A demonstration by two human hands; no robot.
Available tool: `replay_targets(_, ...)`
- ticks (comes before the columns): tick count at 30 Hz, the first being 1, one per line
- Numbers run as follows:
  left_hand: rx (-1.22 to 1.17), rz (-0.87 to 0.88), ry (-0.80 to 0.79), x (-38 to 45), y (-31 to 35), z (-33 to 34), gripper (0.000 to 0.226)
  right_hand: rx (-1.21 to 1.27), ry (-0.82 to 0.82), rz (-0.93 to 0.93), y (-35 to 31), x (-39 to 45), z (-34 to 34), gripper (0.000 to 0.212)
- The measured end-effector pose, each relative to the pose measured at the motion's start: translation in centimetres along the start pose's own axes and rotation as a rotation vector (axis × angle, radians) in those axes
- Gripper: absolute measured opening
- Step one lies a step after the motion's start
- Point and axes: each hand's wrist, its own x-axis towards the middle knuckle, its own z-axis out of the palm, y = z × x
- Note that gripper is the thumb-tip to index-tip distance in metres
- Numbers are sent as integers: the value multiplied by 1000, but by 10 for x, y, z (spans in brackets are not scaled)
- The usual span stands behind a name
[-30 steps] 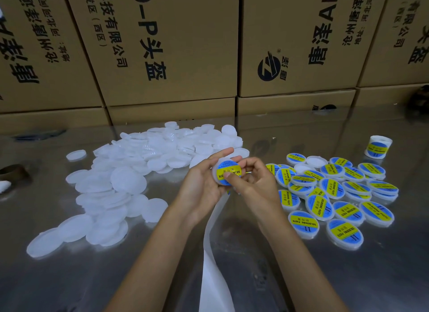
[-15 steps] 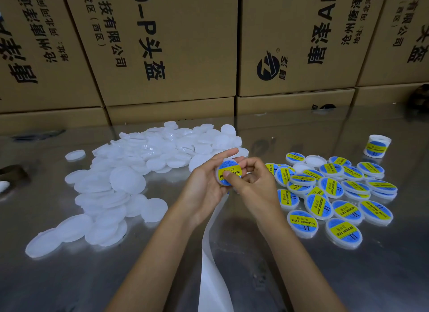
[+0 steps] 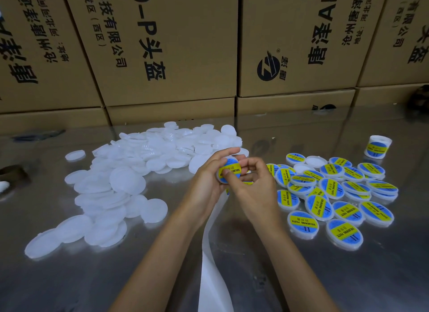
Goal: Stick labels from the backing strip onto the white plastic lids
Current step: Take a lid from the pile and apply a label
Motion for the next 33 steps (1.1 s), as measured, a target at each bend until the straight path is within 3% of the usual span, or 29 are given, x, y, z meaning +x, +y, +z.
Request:
replay_targets(13,197,63,69,-2,-2,-2,35,-69,4,-97,-1,-5,3,28)
replay_targets(17,153,60,71,-3,0,-3,32,-106,-2,-69,1,-6,2,45)
replay_targets(20,-16,45,37,-2,3,-5,30,-118,-9,23,2,-3,-2,54)
replay_targets(26,-82,12,-9,-2,-3,-1,30,-252,-133,14,2,-8,0,49)
replay_targets(33,-61,-23,-34,-1,-1,-3,33,-599,-89,-49,5,-7,-6,64)
